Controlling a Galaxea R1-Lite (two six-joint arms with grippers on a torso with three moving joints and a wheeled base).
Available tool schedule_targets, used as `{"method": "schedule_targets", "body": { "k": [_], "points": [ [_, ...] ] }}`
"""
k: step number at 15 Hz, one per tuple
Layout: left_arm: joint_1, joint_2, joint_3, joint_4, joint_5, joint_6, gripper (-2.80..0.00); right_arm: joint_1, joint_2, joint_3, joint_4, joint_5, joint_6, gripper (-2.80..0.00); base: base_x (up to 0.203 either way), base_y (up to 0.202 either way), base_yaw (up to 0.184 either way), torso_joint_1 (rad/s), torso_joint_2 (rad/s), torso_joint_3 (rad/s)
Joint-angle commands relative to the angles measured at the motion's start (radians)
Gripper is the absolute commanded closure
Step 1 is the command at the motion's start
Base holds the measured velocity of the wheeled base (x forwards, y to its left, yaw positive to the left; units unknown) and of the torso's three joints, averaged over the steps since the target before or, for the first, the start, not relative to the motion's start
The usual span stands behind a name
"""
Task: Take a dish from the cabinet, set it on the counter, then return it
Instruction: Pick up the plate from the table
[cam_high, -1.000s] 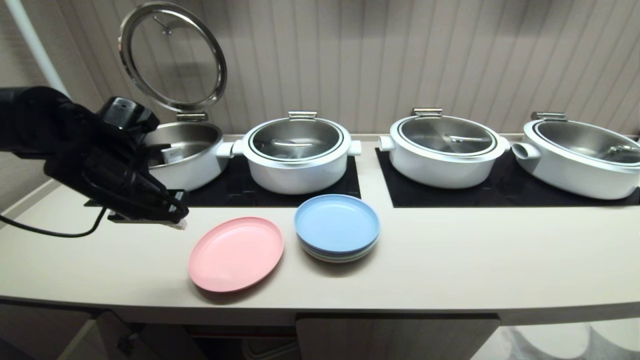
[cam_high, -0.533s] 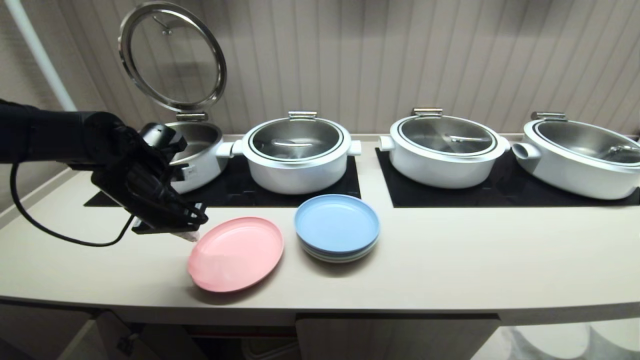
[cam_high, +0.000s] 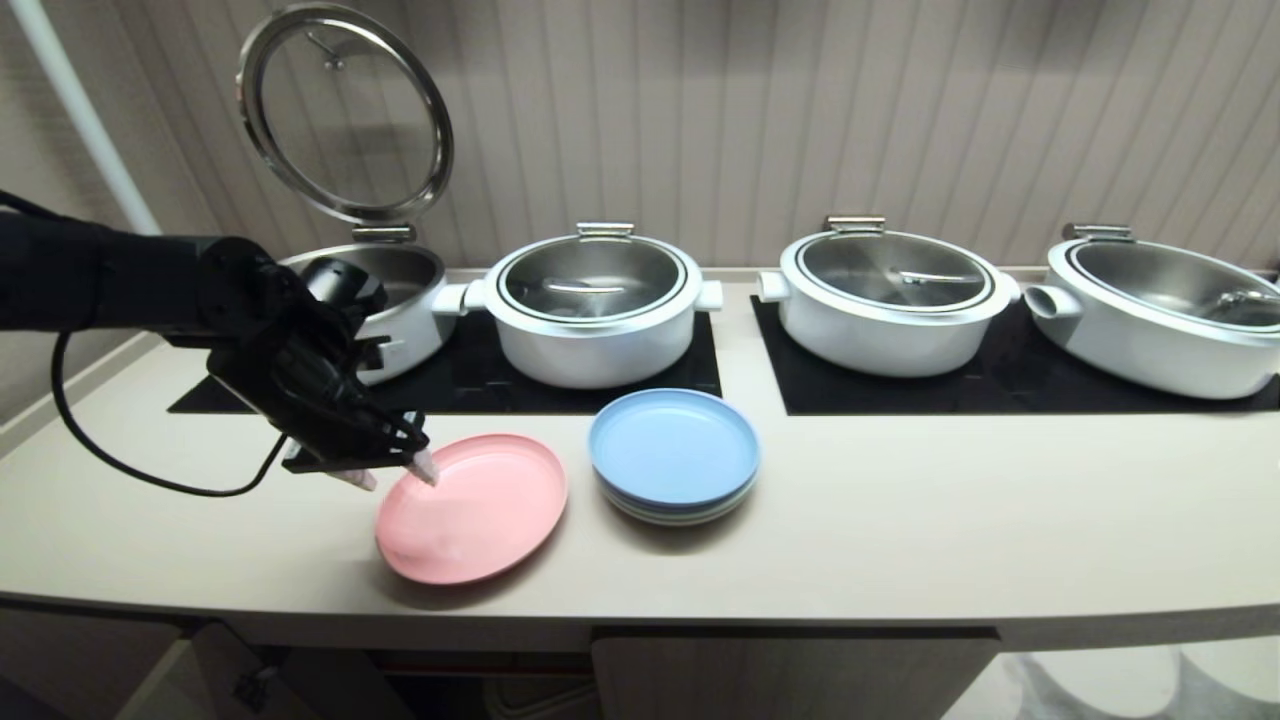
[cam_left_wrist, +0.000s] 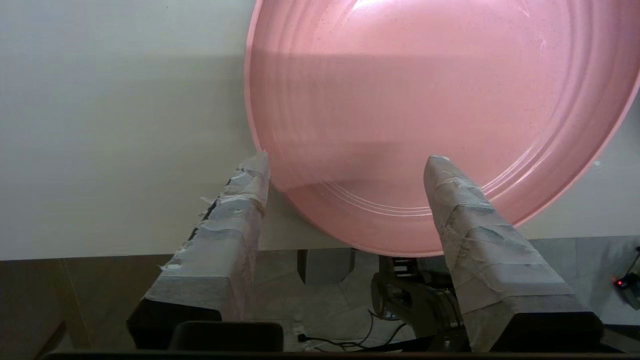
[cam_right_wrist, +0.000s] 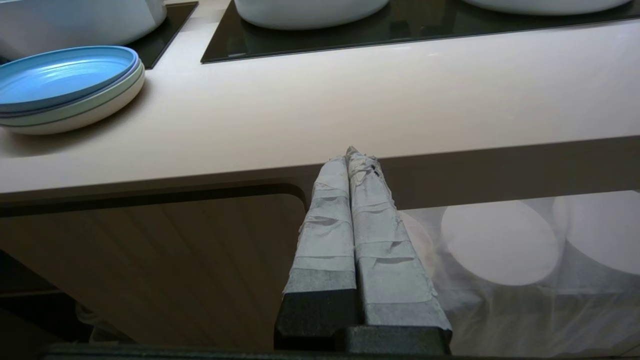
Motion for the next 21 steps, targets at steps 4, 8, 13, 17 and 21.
{"method": "schedule_targets", "body": {
  "k": [4, 8, 13, 17, 21],
  "points": [
    [0.001, 0.025, 0.001, 0.003, 0.002, -0.001, -2.80, 0.000, 0.000, 0.000, 0.000, 0.000, 0.001, 0.00, 0.000, 0.000, 0.000, 0.000, 0.00, 0.000],
    [0.009, 0.046, -0.002, 0.002, 0.012, -0.001, -2.80, 0.000, 0.000, 0.000, -0.001, 0.000, 0.001, 0.00, 0.000, 0.000, 0.000, 0.000, 0.00, 0.000],
    [0.020, 0.085, -0.005, -0.090, 0.049, -0.042, -2.80, 0.000, 0.000, 0.000, -0.001, 0.000, 0.001, 0.00, 0.000, 0.000, 0.000, 0.000, 0.00, 0.000],
    [0.020, 0.113, -0.005, -0.093, 0.062, -0.044, -2.80, 0.000, 0.000, 0.000, -0.001, 0.000, 0.001, 0.00, 0.000, 0.000, 0.000, 0.000, 0.00, 0.000],
    [0.021, 0.123, -0.005, -0.095, 0.063, -0.044, -2.80, 0.000, 0.000, 0.000, -0.001, 0.000, 0.001, 0.00, 0.000, 0.000, 0.000, 0.000, 0.00, 0.000]
  ]
}}
